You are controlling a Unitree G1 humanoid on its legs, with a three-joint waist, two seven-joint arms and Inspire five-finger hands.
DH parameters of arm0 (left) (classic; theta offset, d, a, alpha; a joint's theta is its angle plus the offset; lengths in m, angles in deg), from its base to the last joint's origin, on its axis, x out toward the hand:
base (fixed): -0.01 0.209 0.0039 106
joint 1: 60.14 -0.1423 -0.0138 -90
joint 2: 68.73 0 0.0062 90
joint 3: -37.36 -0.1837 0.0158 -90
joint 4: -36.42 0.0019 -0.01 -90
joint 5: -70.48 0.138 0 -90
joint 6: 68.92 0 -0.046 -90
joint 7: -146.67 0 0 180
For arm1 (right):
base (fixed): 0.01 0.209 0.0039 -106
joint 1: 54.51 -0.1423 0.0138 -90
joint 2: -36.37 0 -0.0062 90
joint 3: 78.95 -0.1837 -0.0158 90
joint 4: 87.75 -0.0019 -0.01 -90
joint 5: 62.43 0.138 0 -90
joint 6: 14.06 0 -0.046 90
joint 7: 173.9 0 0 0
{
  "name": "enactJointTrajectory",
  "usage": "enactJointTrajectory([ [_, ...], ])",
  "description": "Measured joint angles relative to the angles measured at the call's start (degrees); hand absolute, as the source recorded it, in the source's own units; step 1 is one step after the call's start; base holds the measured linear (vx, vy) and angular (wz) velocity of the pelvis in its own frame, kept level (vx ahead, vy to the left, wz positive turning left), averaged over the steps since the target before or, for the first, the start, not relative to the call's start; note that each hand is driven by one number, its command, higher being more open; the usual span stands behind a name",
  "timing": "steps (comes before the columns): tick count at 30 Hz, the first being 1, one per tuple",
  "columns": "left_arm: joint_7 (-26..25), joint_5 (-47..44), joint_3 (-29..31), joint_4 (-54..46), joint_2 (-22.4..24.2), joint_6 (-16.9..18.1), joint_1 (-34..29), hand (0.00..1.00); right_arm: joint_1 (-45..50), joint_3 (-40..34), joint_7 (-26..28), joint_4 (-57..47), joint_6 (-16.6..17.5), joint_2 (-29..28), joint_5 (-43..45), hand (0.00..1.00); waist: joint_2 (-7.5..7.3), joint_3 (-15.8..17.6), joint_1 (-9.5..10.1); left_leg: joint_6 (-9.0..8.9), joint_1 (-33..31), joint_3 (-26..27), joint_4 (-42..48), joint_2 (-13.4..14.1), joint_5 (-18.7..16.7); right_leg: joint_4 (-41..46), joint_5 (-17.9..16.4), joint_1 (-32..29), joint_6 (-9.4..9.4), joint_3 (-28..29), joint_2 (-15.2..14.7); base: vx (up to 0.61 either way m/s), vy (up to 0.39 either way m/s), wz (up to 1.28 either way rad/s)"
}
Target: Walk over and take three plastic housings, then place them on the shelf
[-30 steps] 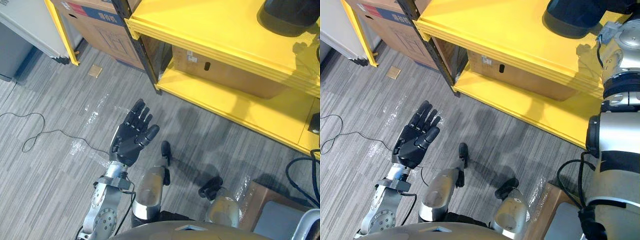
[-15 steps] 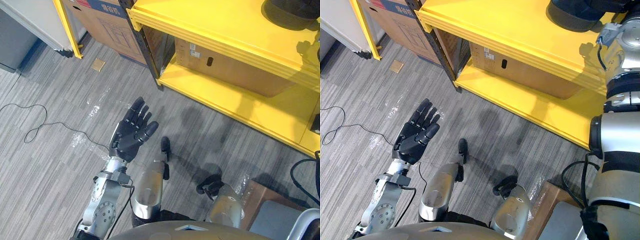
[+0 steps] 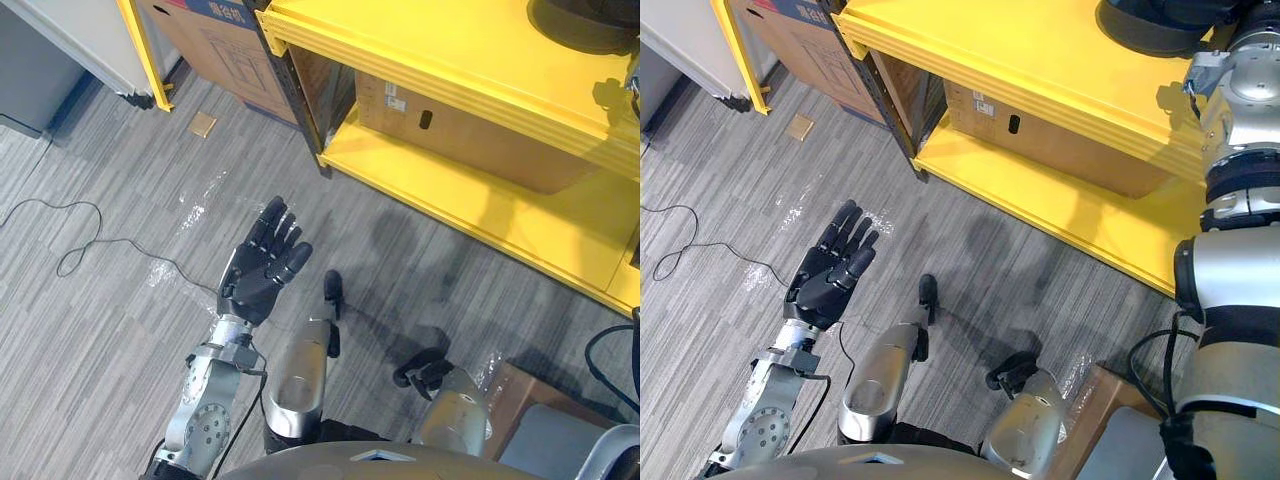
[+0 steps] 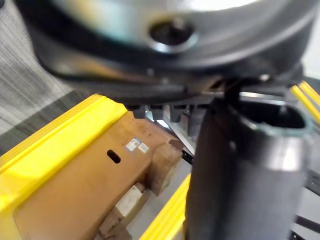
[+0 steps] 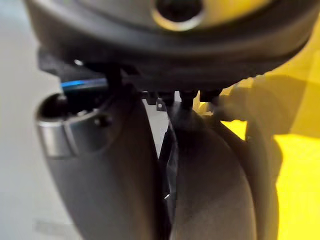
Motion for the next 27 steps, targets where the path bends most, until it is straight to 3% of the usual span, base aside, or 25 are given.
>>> enactJointTrajectory([
  [7,0.5,0.0,-0.1,0.1,0.0,0.2,0.0,1.00,0.0,1.0,-2.3,0.0,0.7,0.0,-1.5,1.00,0.00,0.0,0.82,-0.02,-0.5,-0.3,0.1,0.1,0.1,0.2,-0.1,-0.3,-0.04,-0.3,0.0,-0.01,-0.078,0.02],
  [15,0.8,0.0,-0.6,0.4,-0.4,1.4,-0.2,1.00,-0.3,1.2,-7.1,-0.7,6.9,0.0,-7.2,1.00,-0.01,0.0,1.04,0.04,-0.6,-0.4,0.1,0.2,0.4,0.3,-0.1,-0.3,-0.07,-0.4,0.0,-0.01,-0.071,0.01],
  [22,1.8,0.0,-0.4,-0.1,-0.6,2.8,-3.2,1.00,-1.3,0.9,-11.4,-1.7,9.3,0.0,-13.7,1.00,-0.57,0.4,0.17,-0.09,2.4,-0.3,-0.9,0.6,0.5,-1.1,0.1,2.9,0.08,-0.8,0.9,0.00,-0.060,-0.02],
  [27,1.8,0.1,1.0,-3.1,-0.2,3.1,-6.3,1.00,1.0,-2.4,-10.8,-18.3,12.5,2.0,-18.0,1.00,-1.66,1.0,-1.43,-0.11,6.2,0.8,-3.3,1.1,0.0,-5.3,2.1,6.7,0.78,-1.2,2.8,0.02,-0.013,-0.09],
])
